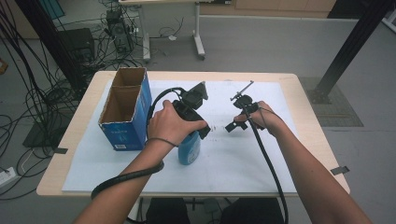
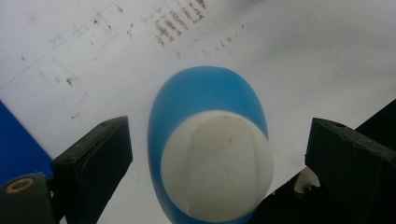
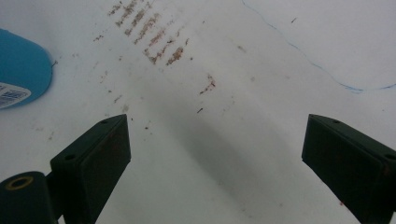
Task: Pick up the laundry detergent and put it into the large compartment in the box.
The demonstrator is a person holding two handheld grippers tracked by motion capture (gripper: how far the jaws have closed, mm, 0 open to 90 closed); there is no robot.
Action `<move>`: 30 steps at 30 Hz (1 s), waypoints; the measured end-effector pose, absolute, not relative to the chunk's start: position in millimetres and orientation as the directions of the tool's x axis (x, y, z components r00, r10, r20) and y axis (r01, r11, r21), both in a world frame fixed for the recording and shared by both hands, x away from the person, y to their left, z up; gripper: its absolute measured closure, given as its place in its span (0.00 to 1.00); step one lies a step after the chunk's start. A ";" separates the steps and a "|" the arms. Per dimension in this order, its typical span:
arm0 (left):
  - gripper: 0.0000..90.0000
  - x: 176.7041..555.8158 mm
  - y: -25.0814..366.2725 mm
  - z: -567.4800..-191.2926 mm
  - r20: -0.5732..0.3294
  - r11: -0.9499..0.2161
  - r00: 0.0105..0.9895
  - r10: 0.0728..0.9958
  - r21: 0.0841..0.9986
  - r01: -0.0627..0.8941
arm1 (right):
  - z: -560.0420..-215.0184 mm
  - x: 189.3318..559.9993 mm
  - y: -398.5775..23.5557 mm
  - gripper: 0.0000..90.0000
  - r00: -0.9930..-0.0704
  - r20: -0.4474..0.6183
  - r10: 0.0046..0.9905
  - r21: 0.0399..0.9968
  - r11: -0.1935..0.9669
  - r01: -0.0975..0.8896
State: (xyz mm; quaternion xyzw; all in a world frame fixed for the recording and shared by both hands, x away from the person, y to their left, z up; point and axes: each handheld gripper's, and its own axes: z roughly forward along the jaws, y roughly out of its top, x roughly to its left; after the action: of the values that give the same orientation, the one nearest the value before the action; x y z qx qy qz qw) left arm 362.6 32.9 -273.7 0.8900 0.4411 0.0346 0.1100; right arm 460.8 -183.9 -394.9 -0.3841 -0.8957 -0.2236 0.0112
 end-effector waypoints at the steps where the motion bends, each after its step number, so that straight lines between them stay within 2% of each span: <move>1: 0.09 362.6 33.0 -274.5 -0.036 -0.587 0.608 0.793 0.225 0.778 | -395.2 460.7 -184.1 0.08 -0.706 0.191 0.682 0.391 0.607 0.692; 30: 0.09 363.5 35.2 -281.5 -0.044 -0.574 0.596 0.802 0.222 0.788 | -393.7 460.1 -184.8 0.08 -0.707 0.186 0.682 0.389 0.610 0.690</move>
State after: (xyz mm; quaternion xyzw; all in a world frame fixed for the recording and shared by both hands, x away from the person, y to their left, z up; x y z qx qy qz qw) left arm 363.5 35.2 -281.5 0.8866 0.4483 0.0306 0.1097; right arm 460.1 -184.8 -393.7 -0.3823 -0.8971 -0.2210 0.0095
